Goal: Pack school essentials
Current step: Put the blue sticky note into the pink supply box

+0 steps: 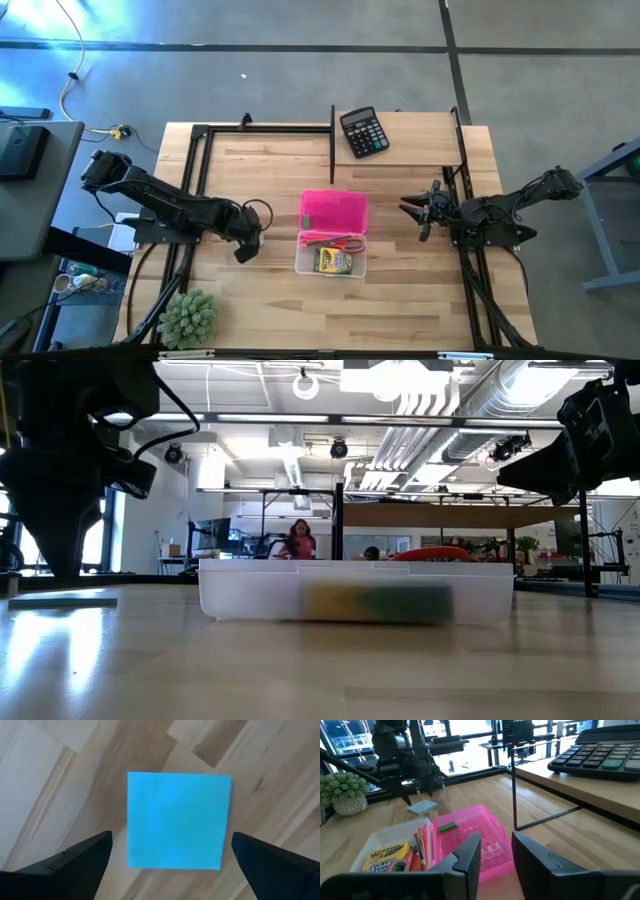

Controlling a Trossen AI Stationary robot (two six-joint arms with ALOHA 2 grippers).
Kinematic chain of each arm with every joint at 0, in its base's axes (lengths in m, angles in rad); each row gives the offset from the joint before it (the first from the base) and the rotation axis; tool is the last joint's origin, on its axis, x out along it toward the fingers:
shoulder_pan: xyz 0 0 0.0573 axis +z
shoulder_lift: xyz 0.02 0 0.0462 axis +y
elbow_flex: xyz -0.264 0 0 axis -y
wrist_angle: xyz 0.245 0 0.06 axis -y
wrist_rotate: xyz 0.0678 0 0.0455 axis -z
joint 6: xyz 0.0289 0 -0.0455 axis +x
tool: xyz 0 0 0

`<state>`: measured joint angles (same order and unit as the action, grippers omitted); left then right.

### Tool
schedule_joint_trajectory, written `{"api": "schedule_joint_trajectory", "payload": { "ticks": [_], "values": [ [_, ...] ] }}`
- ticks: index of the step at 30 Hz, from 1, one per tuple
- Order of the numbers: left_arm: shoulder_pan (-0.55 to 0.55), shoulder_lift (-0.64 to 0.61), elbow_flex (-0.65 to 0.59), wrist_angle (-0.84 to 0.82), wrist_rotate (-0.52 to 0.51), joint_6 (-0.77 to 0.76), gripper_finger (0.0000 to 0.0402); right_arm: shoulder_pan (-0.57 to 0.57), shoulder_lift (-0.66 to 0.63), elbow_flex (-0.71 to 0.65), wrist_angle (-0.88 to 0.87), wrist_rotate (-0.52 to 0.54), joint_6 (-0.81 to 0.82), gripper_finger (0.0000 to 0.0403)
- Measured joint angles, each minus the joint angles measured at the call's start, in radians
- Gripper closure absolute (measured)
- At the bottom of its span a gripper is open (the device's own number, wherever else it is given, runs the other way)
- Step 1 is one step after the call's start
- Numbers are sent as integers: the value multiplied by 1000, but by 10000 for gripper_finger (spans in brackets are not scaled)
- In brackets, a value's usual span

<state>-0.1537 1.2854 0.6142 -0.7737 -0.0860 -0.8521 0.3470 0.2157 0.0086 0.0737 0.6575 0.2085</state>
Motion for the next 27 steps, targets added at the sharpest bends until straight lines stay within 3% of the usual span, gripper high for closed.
{"api": "schedule_joint_trajectory", "payload": {
  "ticks": [15,27],
  "values": [
    [25,-2,-117,184,13,40,2,0,0,0,0,0,0,300],
    [-18,15,-125,194,-17,9,1,0,0,0,0,0,0,300]
  ]
}}
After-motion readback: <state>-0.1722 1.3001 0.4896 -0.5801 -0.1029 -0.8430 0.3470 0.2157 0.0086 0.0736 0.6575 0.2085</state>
